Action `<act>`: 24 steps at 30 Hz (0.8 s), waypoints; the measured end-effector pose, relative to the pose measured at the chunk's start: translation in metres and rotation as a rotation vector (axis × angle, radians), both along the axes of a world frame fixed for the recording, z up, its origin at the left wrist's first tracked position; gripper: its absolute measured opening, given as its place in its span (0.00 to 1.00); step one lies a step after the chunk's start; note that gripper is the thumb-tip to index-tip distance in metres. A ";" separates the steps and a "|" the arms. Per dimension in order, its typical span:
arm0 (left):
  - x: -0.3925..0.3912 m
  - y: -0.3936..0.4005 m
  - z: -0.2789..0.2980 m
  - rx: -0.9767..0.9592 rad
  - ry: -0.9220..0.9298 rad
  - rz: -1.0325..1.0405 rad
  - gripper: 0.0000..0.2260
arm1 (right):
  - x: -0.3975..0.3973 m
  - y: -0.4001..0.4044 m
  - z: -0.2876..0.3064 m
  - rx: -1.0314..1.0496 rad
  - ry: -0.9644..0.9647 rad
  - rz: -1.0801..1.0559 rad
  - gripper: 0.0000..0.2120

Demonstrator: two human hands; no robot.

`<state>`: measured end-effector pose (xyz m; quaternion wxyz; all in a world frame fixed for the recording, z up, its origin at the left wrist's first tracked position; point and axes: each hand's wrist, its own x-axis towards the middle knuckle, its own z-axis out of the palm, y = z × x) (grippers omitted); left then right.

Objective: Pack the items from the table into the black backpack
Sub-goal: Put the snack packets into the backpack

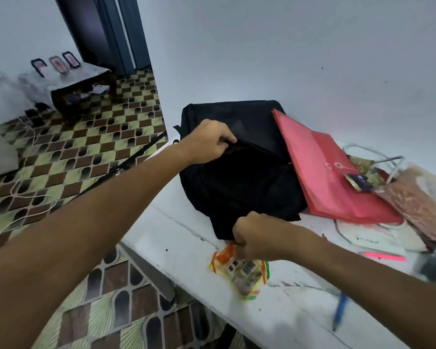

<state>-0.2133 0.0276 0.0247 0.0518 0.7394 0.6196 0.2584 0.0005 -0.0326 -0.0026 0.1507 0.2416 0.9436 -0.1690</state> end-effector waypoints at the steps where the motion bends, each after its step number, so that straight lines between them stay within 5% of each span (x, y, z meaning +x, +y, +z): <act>1: 0.000 -0.001 -0.002 -0.003 0.000 -0.004 0.12 | 0.000 -0.007 -0.003 0.077 -0.042 0.005 0.17; 16: -0.001 -0.015 -0.012 -0.029 0.047 0.009 0.16 | -0.001 -0.039 -0.020 0.165 -0.021 -0.038 0.13; 22: -0.001 -0.016 -0.013 0.002 0.067 0.010 0.17 | -0.001 -0.020 0.000 -0.284 -0.080 -0.150 0.29; 24: -0.002 -0.014 -0.012 0.015 0.055 0.012 0.17 | 0.002 -0.007 0.010 -0.542 0.008 -0.197 0.26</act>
